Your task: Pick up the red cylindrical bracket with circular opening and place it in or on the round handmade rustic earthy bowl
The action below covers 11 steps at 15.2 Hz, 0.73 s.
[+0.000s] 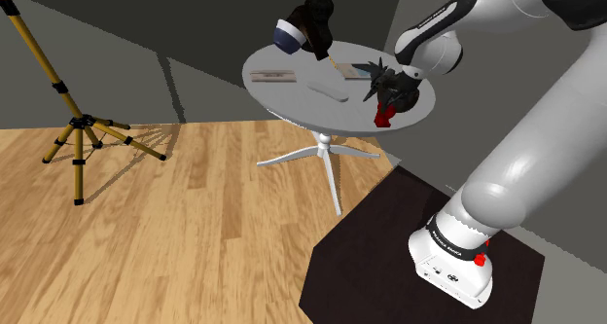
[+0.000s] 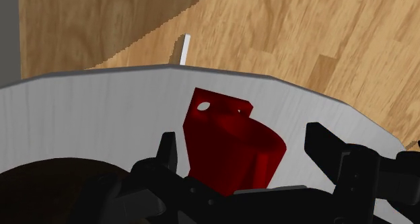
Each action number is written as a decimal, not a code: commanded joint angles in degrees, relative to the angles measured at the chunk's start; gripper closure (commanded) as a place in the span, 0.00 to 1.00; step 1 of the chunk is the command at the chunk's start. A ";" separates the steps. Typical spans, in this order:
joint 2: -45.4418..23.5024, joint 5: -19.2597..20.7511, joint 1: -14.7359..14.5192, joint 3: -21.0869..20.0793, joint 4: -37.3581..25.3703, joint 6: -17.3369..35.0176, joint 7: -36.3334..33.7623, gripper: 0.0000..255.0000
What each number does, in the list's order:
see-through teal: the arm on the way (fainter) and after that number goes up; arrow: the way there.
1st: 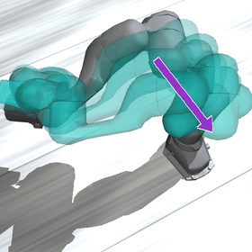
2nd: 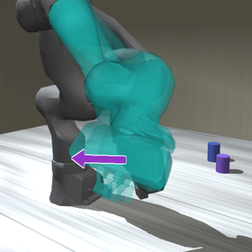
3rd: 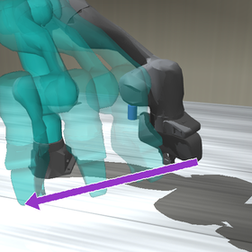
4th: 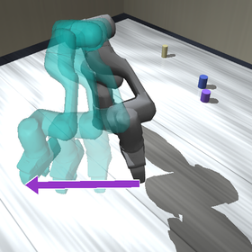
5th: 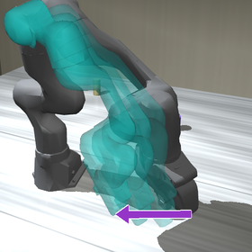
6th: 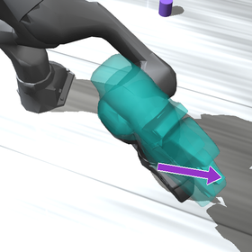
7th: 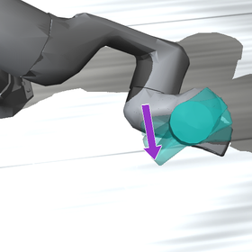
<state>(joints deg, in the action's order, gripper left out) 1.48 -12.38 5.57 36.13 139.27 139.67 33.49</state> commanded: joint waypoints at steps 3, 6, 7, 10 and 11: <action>-0.03 -0.06 -0.01 -0.01 0.05 0.09 0.03 0.00; -0.03 -0.05 -0.01 -0.01 0.04 0.07 0.03 1.00; -0.02 -0.04 -0.01 -0.01 0.04 0.07 0.02 1.00; -0.06 -0.07 -0.01 -0.01 0.01 0.06 0.04 1.00; -0.09 -0.11 -0.02 -0.01 0.01 0.09 0.07 1.00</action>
<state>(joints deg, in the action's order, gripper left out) 1.45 -12.46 5.59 36.17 139.22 139.75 33.54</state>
